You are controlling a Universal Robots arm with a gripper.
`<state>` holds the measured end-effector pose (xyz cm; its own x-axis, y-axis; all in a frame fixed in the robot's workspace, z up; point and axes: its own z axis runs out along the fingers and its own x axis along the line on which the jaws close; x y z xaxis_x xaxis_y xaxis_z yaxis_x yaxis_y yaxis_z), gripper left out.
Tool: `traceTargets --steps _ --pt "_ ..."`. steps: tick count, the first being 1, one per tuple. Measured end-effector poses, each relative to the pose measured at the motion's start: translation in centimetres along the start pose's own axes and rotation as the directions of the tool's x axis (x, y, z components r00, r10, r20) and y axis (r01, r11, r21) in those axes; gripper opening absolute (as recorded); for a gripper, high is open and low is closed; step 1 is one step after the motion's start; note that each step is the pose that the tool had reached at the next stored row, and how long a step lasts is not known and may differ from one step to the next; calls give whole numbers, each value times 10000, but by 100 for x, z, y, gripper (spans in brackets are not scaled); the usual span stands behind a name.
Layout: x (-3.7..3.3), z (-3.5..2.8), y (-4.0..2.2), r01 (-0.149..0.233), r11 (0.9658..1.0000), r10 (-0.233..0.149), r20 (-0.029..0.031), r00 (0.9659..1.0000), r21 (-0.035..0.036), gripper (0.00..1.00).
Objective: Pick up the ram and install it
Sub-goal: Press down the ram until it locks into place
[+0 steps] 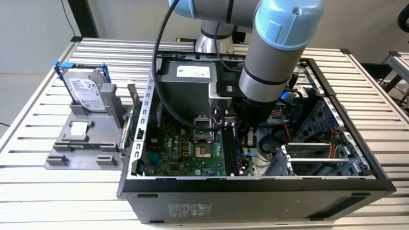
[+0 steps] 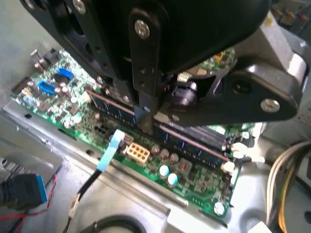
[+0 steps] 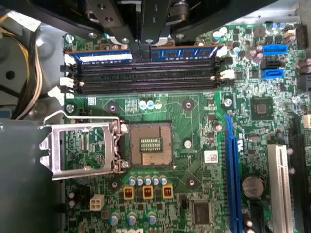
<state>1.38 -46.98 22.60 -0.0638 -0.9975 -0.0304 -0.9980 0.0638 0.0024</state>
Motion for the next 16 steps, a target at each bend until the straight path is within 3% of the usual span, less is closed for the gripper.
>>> traceTargets --steps 16 --pt "-18 -737 2 2 10000 -2 -20 10000 -3 0"
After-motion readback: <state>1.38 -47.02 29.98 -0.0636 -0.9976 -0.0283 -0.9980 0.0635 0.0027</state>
